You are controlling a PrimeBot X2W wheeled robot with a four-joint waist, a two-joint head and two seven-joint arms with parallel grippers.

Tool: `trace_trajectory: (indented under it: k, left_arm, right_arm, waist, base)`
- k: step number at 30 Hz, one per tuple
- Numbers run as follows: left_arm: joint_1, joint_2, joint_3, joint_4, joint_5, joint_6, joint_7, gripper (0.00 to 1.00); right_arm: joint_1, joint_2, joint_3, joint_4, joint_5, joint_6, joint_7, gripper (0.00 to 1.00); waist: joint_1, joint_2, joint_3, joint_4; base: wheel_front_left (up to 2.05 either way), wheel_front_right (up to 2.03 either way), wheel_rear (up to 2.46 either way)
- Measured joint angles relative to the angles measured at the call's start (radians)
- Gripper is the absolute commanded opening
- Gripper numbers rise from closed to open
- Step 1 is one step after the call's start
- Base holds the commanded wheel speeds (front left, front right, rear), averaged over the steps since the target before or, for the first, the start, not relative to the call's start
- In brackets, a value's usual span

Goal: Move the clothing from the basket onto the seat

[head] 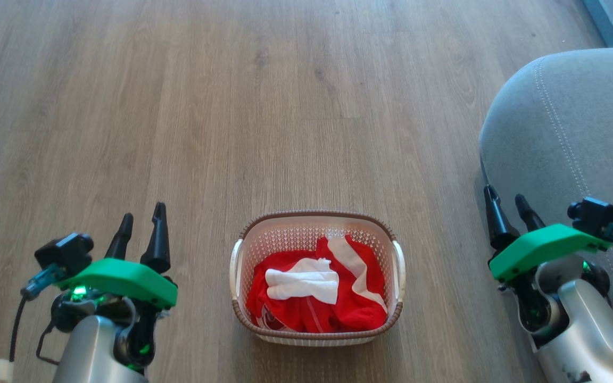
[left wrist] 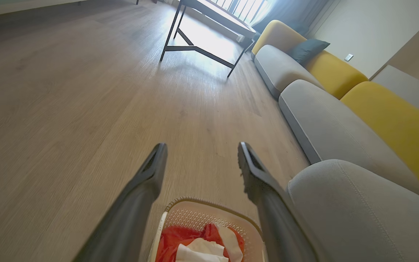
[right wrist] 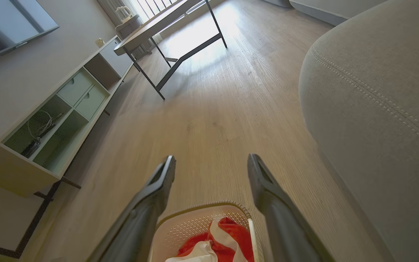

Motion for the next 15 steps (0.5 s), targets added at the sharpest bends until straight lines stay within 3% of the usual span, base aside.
trace_trajectory:
  k: [15]
  left_arm:
    - [-0.04, 0.004, -0.026, 0.003, 0.199, 0.01, -0.039, 1.0]
  right_arm:
    - [-0.057, -0.017, 0.039, 0.007, -0.166, 0.0, -0.043, 1.0]
  waist:
    - [0.0, 0.0, 0.013, 0.002]
  base:
    - [0.0, 0.0, 0.0]
